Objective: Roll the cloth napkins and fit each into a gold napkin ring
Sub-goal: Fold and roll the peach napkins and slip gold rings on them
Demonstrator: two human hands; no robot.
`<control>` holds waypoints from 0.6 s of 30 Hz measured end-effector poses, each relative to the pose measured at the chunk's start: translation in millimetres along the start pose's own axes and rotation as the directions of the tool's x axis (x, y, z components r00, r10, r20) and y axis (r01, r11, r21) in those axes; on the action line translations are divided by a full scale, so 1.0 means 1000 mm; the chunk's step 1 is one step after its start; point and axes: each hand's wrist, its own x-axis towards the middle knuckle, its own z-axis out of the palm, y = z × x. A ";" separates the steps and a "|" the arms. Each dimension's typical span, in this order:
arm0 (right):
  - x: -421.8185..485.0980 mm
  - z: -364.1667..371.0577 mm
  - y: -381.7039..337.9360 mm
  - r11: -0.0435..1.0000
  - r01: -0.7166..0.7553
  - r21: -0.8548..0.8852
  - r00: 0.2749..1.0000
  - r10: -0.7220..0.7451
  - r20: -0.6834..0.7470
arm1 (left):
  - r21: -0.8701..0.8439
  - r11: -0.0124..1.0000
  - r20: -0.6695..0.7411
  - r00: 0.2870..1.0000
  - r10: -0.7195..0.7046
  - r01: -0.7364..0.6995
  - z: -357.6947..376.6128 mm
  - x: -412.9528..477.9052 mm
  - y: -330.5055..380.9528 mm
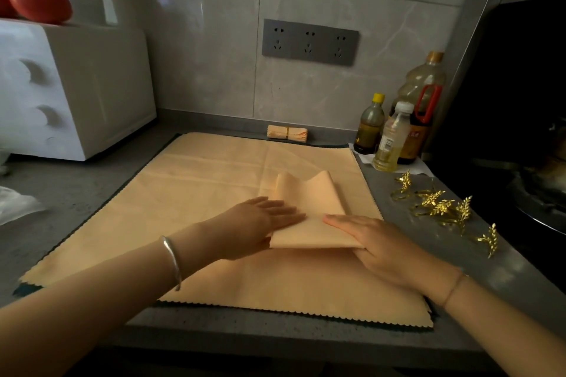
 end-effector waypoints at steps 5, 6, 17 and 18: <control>-0.015 0.011 -0.001 0.984 0.164 -0.067 0.986 -0.165 0.003 | 0.018 0.998 0.071 0.996 0.051 -0.053 0.006 -0.013 0.011; -0.014 0.014 0.002 0.984 0.153 -0.087 0.988 -0.152 0.014 | 0.024 0.998 0.076 0.996 0.051 -0.053 0.007 -0.014 0.012; -0.009 0.031 0.016 0.994 0.042 0.100 0.992 -0.030 -0.121 | 0.013 0.999 -0.037 0.998 -0.051 0.052 0.009 -0.004 0.010; -0.009 0.032 0.017 0.991 0.040 0.124 0.991 -0.024 -0.131 | -0.006 0.998 -0.067 0.996 -0.062 0.061 0.010 -0.002 0.007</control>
